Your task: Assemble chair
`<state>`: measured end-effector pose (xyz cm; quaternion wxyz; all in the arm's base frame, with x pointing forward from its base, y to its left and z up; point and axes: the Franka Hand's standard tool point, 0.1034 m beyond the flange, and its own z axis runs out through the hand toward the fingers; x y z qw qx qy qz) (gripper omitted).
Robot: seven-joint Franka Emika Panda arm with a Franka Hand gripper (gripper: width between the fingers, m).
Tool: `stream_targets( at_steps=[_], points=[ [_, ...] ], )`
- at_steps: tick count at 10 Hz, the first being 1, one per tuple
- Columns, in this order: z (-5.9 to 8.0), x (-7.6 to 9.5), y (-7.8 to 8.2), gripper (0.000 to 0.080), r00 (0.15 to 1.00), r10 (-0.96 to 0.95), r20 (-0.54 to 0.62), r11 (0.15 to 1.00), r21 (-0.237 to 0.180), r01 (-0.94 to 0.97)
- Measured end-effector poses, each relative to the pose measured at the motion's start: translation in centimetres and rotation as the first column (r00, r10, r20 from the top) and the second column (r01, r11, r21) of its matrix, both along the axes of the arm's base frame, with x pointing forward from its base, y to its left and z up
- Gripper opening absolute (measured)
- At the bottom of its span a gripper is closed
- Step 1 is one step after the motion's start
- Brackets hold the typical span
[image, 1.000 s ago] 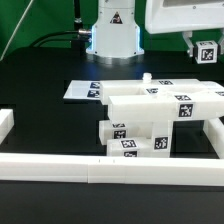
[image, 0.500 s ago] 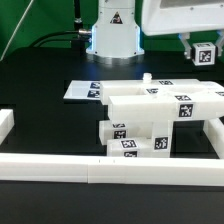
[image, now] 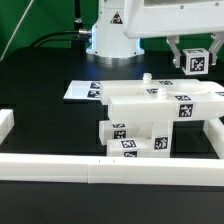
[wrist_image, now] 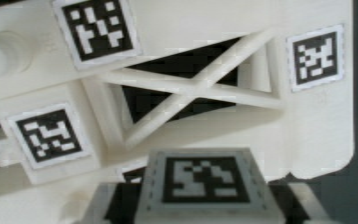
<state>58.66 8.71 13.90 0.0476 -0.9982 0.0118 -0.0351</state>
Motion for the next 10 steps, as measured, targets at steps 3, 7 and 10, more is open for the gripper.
stream_targets(
  at_steps=[3, 7, 10],
  points=[
    [0.0, 0.2, -1.4, 0.0268, 0.998, 0.067, 0.008, 0.998, -0.013, -0.067],
    [-0.6, 1.1, -3.6, 0.0268, 0.988, 0.151, 0.014, 0.988, -0.038, -0.15],
    [-0.8, 1.1, -4.0, 0.0268, 0.981, 0.195, 0.01, 0.98, -0.045, -0.194]
  ],
)
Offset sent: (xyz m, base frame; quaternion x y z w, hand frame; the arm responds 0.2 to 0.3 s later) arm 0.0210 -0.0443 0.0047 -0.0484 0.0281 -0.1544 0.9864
